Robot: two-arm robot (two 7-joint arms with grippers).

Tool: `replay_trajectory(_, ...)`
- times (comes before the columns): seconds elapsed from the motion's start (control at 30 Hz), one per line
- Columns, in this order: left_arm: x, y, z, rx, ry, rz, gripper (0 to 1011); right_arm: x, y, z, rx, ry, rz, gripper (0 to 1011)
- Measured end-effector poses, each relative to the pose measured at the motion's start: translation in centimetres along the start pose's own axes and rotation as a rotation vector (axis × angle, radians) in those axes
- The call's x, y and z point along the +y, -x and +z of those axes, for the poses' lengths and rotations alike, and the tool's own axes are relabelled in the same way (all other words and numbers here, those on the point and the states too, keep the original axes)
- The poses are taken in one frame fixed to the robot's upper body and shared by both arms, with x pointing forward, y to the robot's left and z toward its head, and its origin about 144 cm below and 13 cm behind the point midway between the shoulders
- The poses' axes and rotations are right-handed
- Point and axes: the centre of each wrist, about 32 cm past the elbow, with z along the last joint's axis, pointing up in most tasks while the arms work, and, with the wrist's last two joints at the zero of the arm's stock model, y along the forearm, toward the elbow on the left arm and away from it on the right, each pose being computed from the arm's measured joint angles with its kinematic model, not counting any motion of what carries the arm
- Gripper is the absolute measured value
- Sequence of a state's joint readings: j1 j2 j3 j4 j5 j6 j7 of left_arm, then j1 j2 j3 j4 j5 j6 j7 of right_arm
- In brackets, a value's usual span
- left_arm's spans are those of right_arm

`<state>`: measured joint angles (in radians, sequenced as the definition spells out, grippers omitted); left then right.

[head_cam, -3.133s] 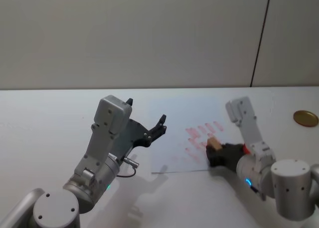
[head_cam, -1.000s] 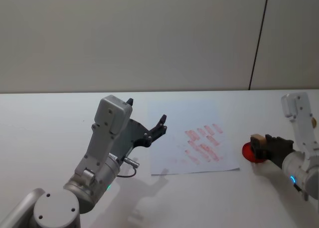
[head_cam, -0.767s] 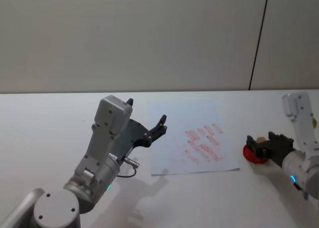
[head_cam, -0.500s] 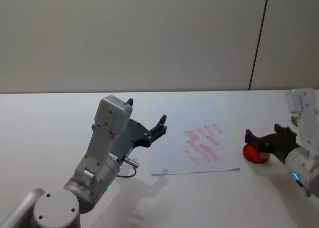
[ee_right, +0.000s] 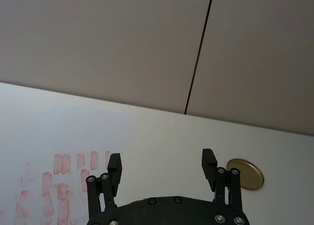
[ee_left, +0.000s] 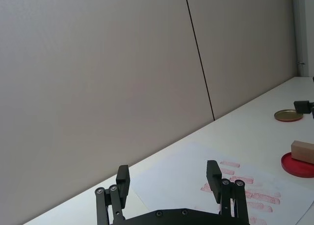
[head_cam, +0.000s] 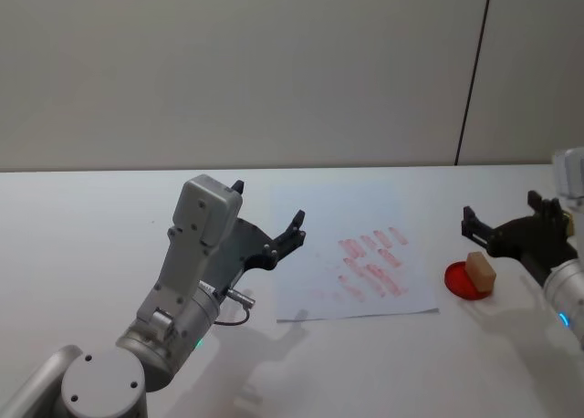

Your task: Use the one hand to pick up the stamp and affix it onto the A4 paper.

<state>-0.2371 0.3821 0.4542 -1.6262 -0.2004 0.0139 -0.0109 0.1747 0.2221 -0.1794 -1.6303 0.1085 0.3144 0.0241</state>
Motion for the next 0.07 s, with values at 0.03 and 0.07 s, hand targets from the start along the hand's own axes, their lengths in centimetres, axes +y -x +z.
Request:
replay_trajectory(0.03, 0.0, 0.0, 0.0, 0.0, 0.0, 0.0, 993, -0.31, -0.01, 0.17, -0.007, -0.015, -0.003, 1001)
replay_trajectory(0.07, 0.0, 0.0, 0.0, 0.0, 0.0, 0.0, 993, -0.42, -0.02, 0.22, -0.009, -0.02, -0.004, 1001)
